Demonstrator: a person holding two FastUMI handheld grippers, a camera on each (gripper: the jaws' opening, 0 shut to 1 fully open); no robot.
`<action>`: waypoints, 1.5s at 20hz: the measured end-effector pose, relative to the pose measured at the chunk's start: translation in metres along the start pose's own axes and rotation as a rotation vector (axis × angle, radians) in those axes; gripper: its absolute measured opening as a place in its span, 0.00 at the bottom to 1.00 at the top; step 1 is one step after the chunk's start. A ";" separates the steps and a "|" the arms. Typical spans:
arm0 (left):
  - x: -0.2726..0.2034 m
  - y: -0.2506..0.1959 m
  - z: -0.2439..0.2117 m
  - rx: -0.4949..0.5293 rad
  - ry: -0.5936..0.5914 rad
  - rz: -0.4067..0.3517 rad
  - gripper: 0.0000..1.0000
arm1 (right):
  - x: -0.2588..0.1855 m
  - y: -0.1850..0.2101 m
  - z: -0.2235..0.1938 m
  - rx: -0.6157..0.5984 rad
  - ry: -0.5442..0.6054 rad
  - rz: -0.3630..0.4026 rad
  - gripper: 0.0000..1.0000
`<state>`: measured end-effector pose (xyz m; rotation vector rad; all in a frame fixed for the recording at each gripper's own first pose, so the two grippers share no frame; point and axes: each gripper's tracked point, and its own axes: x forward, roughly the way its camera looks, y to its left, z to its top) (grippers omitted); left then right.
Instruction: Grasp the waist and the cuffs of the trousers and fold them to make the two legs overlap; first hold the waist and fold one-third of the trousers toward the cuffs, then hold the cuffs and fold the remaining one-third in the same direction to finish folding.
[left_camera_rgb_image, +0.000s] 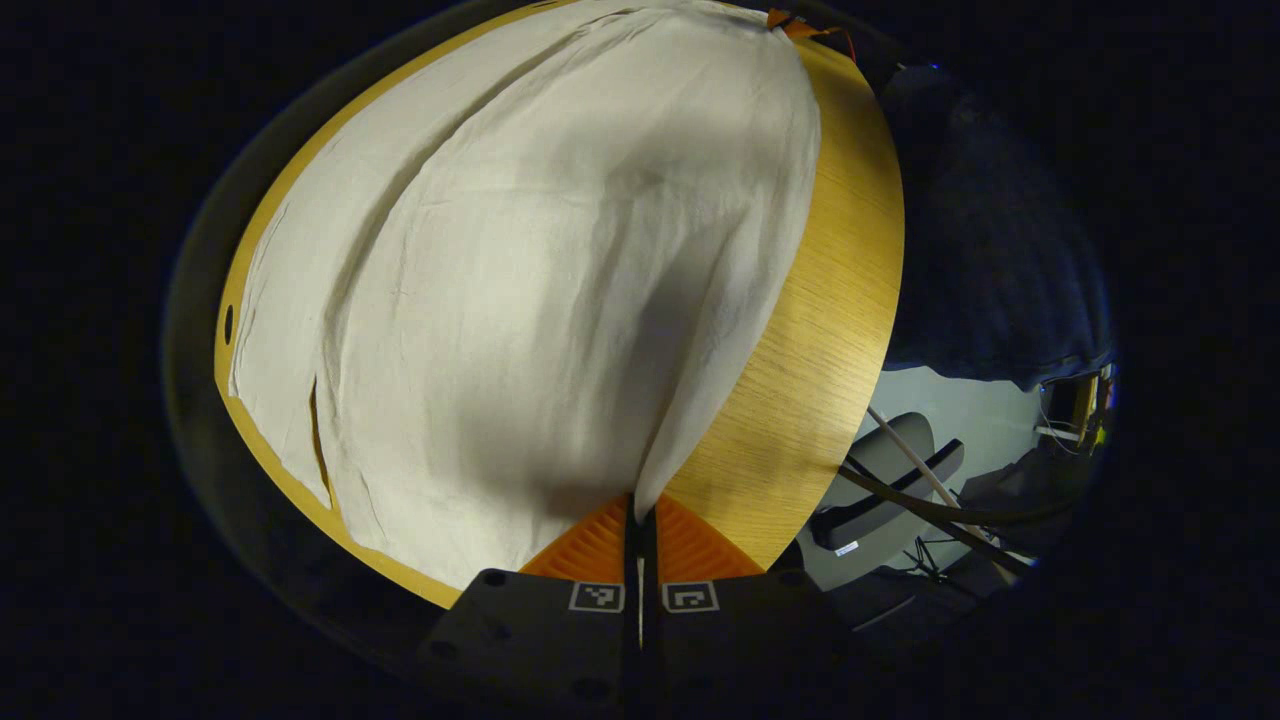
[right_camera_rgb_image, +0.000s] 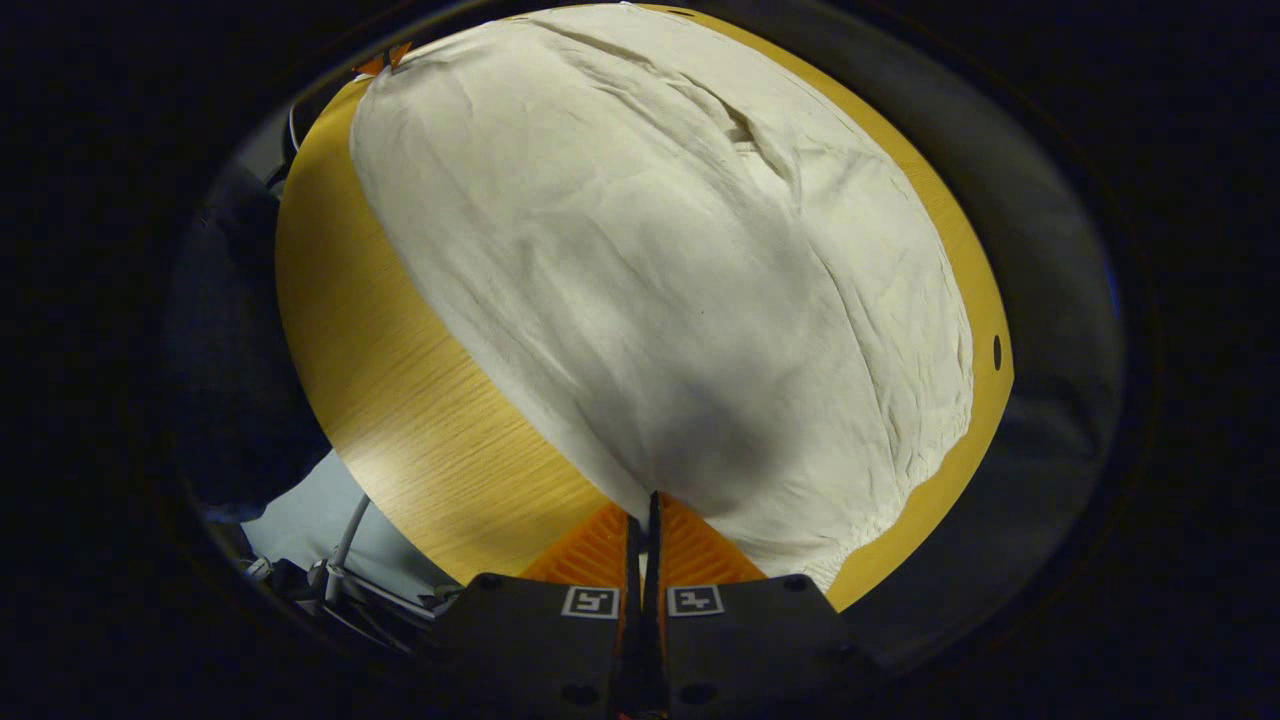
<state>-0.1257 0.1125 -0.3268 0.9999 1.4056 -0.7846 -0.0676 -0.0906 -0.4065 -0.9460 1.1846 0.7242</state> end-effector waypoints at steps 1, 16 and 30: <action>0.000 0.000 0.001 -0.011 0.000 0.003 0.00 | -0.001 0.001 -0.001 0.015 -0.006 -0.009 0.03; -0.103 0.139 0.066 -0.477 -0.086 0.466 0.00 | -0.066 -0.086 0.061 0.547 -0.271 -0.268 0.03; -0.135 0.376 0.231 -0.713 -0.238 0.776 0.00 | -0.083 -0.295 0.194 0.822 -0.581 -0.438 0.03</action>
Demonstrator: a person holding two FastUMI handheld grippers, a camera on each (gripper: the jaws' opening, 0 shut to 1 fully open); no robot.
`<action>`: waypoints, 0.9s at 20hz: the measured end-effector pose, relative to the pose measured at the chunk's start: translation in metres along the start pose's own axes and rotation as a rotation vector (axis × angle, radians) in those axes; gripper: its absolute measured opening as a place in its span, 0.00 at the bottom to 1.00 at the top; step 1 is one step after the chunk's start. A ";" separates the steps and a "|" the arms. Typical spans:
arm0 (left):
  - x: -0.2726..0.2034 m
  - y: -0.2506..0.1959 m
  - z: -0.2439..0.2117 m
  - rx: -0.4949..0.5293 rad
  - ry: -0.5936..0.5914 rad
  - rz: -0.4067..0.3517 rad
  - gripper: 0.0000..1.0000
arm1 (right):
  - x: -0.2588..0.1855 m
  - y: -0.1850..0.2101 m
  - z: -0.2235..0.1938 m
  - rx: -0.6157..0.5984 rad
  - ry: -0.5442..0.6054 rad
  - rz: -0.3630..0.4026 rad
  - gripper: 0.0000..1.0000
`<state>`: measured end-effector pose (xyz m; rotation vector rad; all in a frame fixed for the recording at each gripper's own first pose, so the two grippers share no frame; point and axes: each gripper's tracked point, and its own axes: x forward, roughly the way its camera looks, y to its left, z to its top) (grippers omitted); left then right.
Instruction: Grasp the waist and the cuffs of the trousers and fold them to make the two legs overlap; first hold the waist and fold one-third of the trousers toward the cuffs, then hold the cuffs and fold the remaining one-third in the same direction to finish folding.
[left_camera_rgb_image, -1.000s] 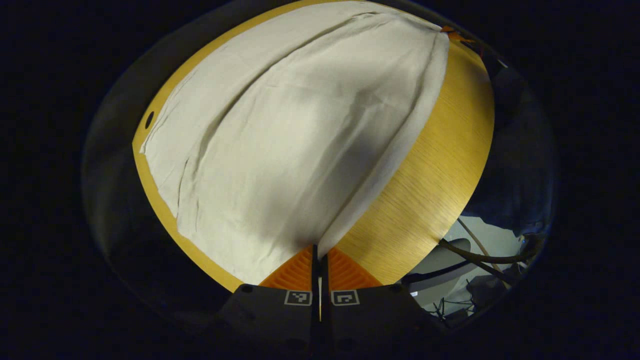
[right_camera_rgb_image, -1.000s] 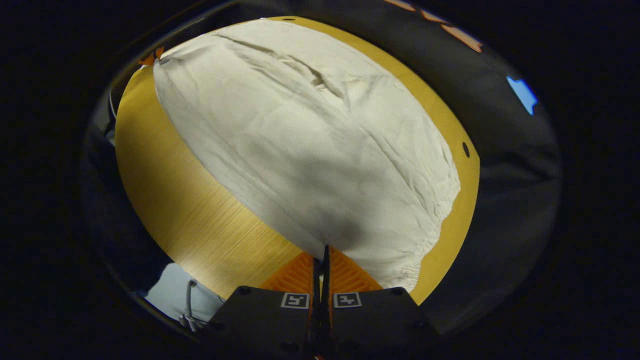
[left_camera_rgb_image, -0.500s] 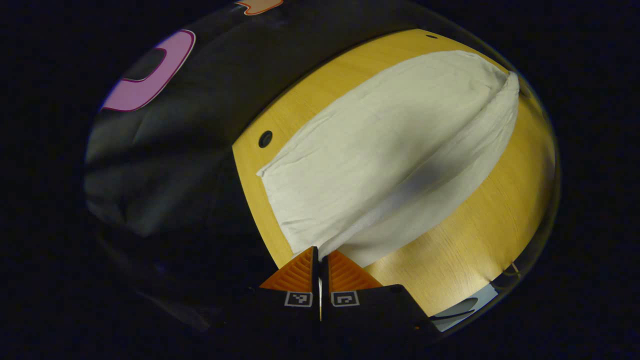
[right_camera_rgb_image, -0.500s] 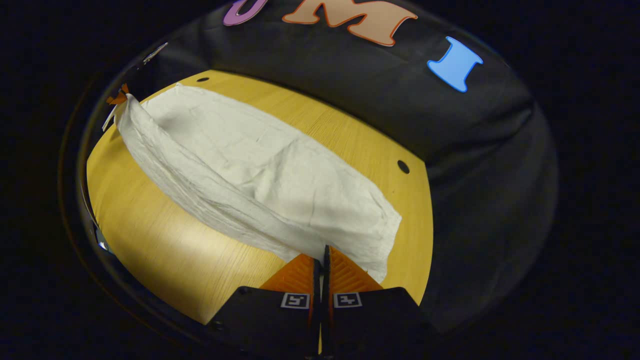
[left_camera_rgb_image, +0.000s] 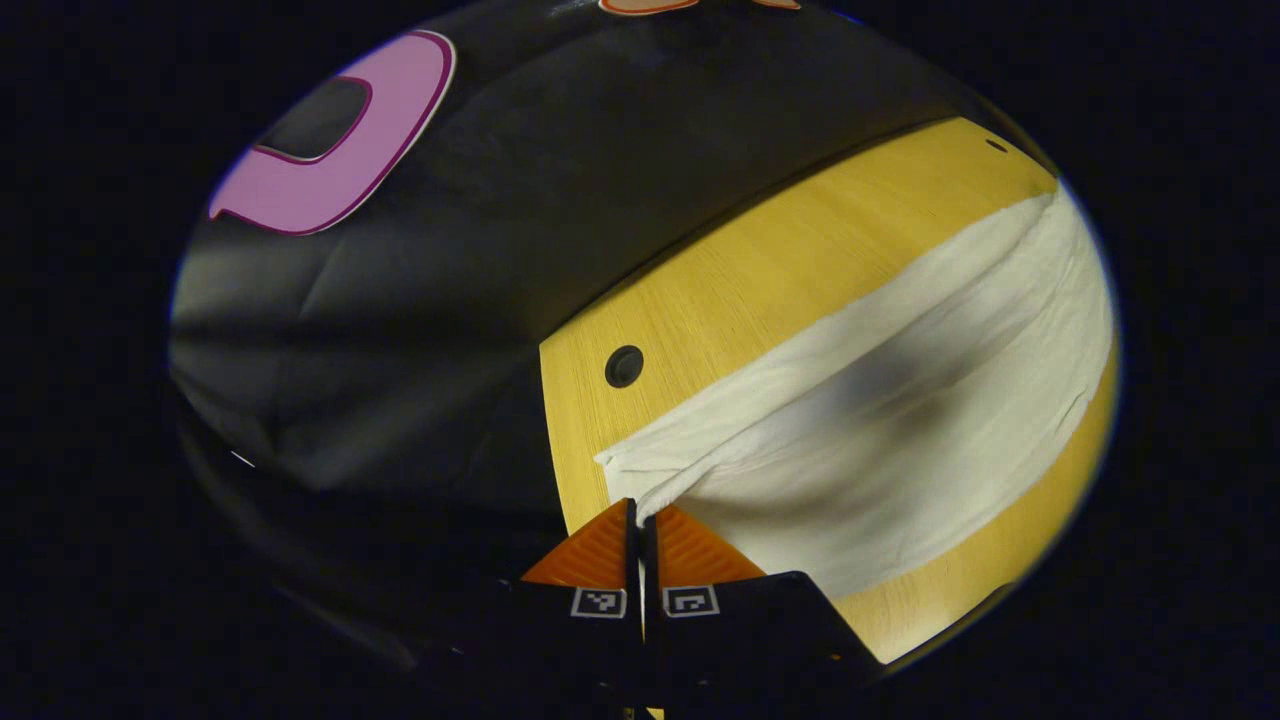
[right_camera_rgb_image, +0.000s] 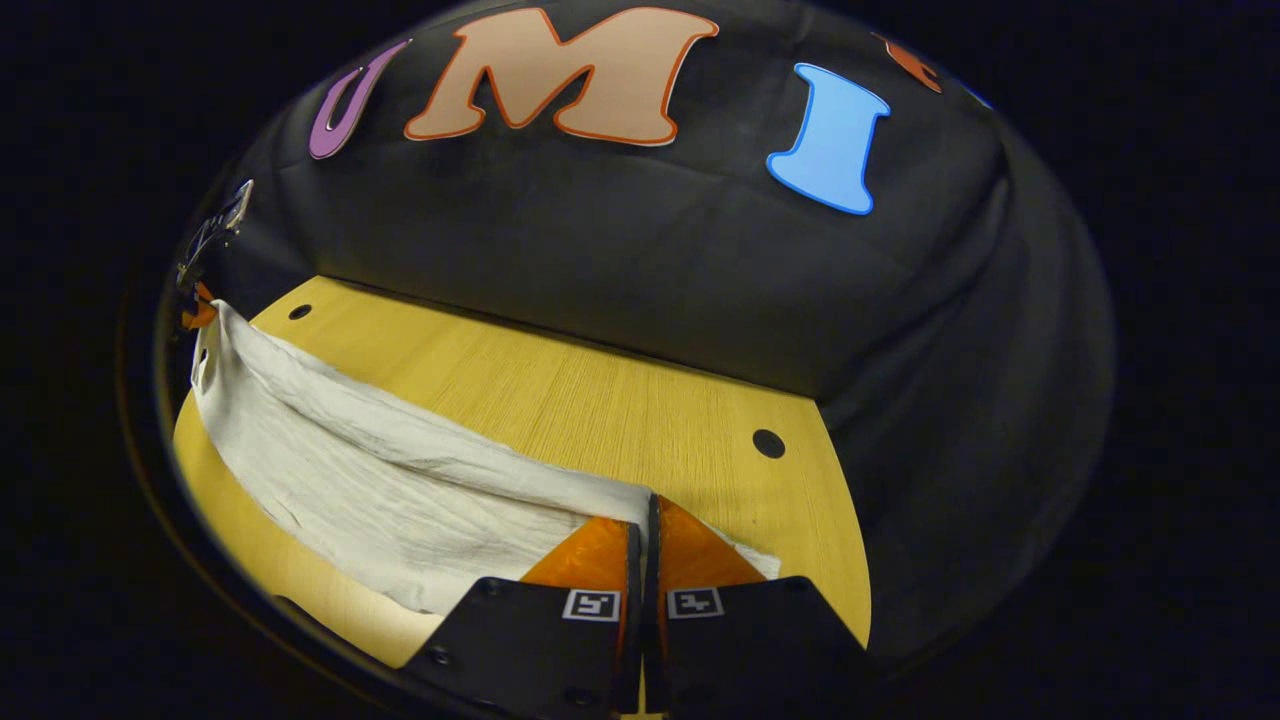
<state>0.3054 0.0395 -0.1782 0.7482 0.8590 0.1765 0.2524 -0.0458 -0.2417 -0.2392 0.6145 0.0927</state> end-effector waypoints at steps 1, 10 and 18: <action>0.014 -0.005 0.002 -0.010 0.010 0.003 0.00 | 0.017 0.004 -0.002 0.001 0.015 0.005 0.03; 0.082 -0.054 -0.005 -0.138 0.017 -0.029 0.00 | 0.101 0.034 -0.038 0.141 0.094 0.129 0.07; 0.025 -0.071 0.034 -0.488 -0.227 -0.111 0.98 | 0.056 0.000 -0.022 0.277 -0.003 0.178 0.98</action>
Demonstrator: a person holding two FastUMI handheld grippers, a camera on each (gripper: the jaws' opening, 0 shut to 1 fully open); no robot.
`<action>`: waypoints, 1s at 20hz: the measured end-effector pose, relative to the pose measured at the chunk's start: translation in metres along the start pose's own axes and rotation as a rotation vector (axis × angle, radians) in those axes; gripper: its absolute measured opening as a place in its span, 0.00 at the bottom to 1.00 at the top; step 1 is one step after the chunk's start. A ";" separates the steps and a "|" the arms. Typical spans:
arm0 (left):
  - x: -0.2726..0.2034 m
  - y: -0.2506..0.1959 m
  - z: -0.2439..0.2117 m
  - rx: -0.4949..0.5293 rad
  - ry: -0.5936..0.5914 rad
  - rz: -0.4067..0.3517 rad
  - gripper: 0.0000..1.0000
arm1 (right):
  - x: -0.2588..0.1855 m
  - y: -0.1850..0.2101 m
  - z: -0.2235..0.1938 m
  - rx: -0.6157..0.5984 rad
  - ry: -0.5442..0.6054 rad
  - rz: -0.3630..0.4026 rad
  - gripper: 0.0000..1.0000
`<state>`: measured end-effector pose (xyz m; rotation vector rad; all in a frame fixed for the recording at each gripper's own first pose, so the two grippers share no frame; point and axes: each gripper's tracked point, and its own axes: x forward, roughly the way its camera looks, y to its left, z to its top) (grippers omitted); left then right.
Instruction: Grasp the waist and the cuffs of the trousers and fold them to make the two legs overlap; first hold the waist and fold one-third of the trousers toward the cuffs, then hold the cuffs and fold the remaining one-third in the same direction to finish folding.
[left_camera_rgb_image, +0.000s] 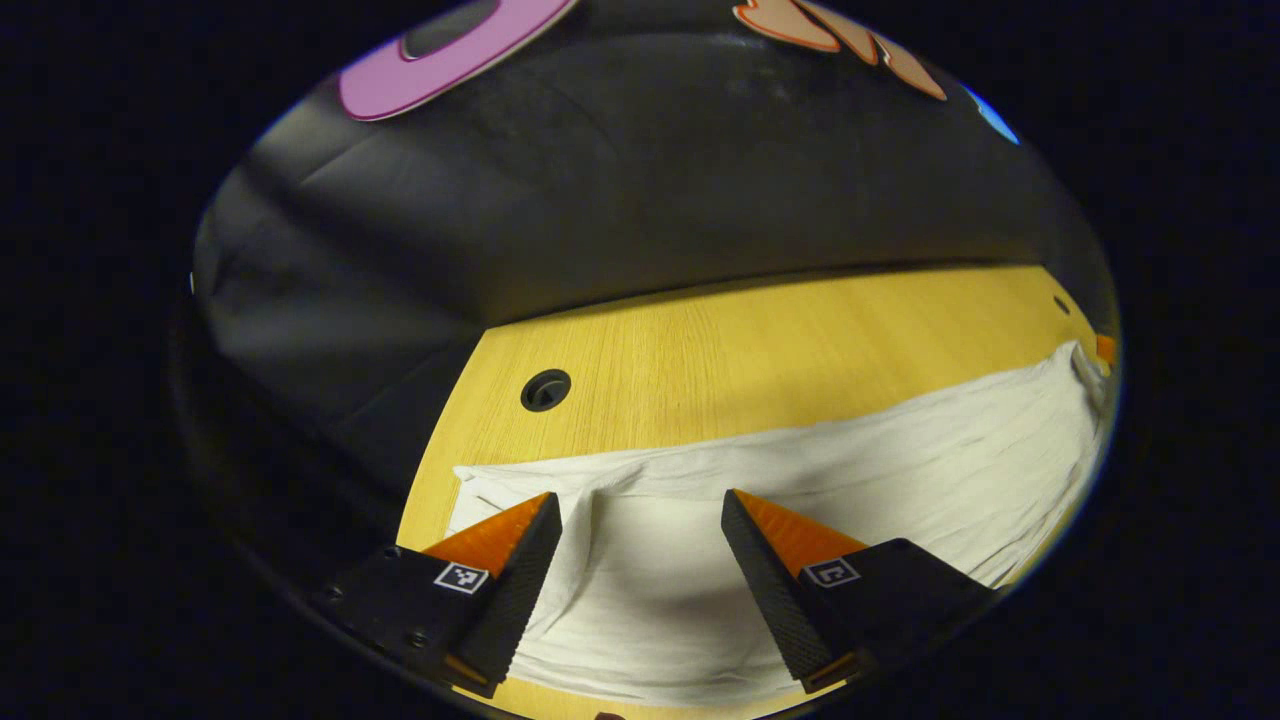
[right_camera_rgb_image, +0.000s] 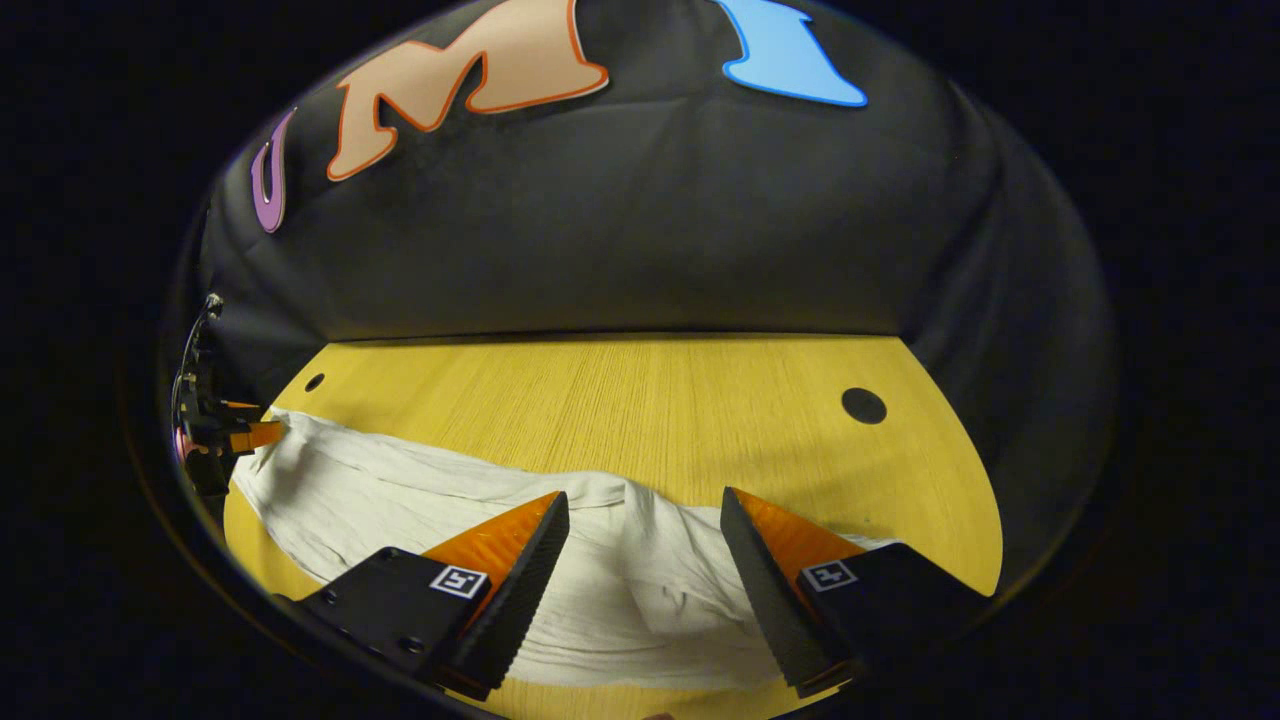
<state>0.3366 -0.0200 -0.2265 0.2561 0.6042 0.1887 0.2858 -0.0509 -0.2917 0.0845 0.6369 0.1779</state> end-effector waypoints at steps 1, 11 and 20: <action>-0.009 0.001 0.003 -0.028 -0.024 -0.009 0.93 | -0.012 -0.012 0.005 0.011 -0.021 -0.017 0.98; -0.002 0.005 0.009 -0.069 -0.167 0.055 0.97 | -0.097 -0.143 -0.041 0.133 -0.023 -0.208 0.97; -0.001 0.008 0.020 -0.187 -0.125 0.120 0.97 | -0.080 -0.162 -0.111 0.177 0.132 -0.240 0.97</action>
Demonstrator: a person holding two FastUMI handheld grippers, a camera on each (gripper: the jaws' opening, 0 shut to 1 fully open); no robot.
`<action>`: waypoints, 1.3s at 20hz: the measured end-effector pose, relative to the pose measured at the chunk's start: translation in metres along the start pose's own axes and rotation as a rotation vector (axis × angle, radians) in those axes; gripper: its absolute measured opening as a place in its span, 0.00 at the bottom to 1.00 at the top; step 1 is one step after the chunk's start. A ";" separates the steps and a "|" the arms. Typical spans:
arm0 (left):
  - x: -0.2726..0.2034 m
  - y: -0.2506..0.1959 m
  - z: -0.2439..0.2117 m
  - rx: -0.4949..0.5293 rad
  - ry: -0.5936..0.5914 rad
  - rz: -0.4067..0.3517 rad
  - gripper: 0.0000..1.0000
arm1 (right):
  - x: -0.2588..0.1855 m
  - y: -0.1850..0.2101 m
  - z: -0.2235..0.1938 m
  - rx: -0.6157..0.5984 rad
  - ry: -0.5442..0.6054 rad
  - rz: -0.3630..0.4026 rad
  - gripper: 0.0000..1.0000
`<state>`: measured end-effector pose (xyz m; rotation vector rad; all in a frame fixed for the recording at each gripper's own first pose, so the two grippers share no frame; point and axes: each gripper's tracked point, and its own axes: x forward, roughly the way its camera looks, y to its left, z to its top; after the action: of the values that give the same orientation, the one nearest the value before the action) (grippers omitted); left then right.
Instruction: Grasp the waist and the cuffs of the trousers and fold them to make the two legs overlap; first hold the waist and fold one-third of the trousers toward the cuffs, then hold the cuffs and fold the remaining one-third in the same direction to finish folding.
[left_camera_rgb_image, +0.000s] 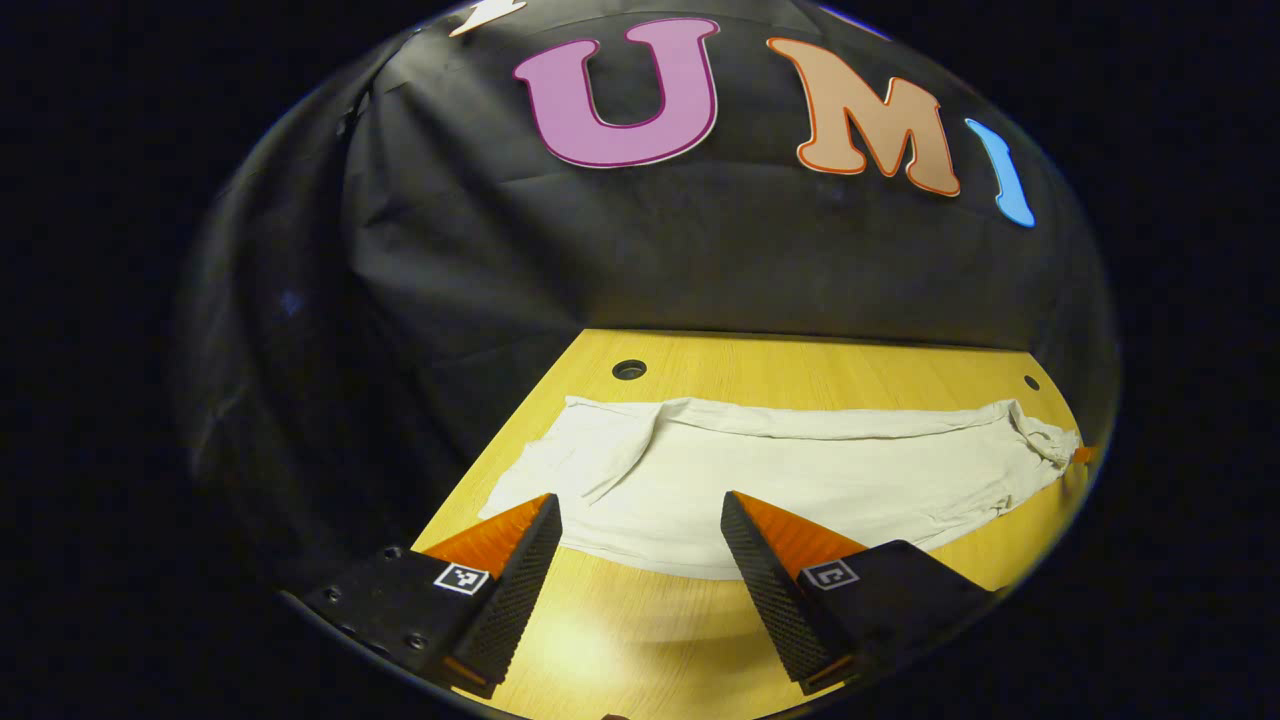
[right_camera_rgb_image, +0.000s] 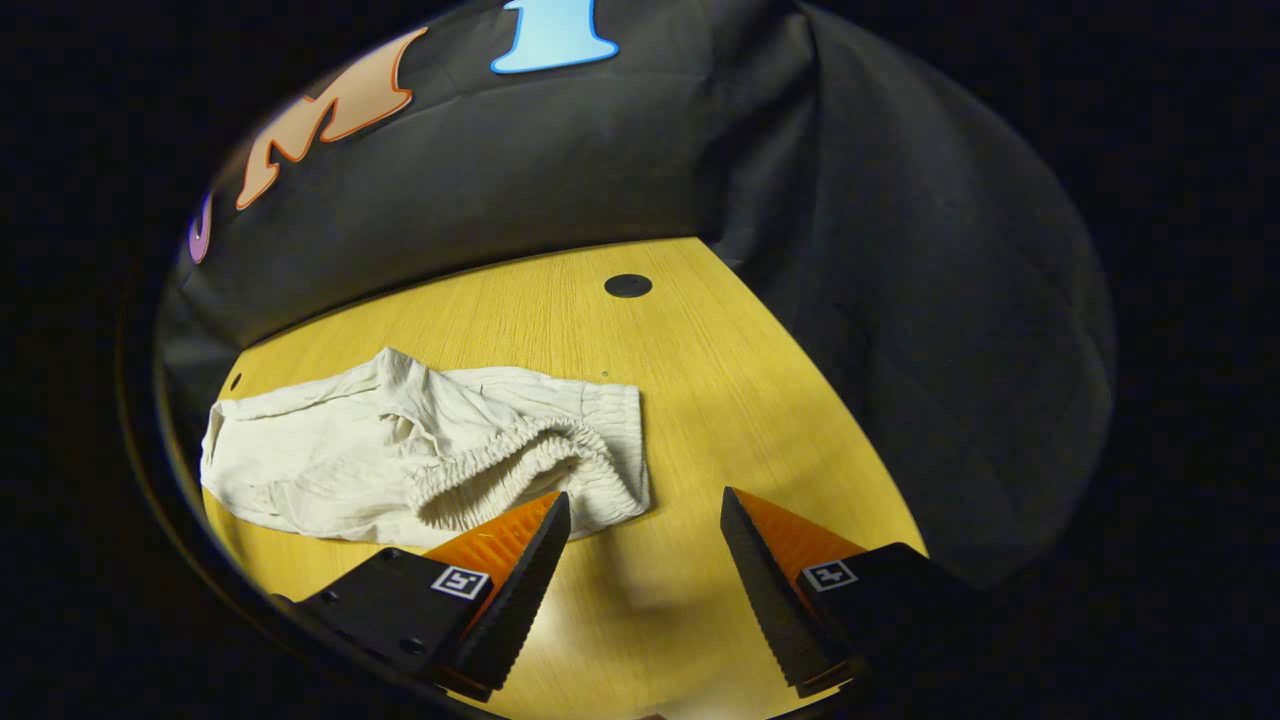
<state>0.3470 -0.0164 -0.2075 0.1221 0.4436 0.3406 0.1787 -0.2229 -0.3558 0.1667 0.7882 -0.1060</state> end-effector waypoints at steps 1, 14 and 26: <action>0.000 0.000 0.003 -0.009 -0.007 0.006 0.97 | 0.007 0.004 -0.002 0.028 0.008 0.013 0.97; 0.006 -0.008 0.002 0.034 -0.043 -0.026 0.97 | 0.018 0.028 0.009 0.454 0.022 0.152 0.27; 0.006 -0.009 0.006 0.010 -0.067 -0.142 0.96 | -0.075 0.060 0.063 0.336 -0.214 0.137 0.13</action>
<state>0.3572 -0.0233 -0.2063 0.1103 0.3858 0.1939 0.1794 -0.1738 -0.2517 0.5190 0.5392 -0.1236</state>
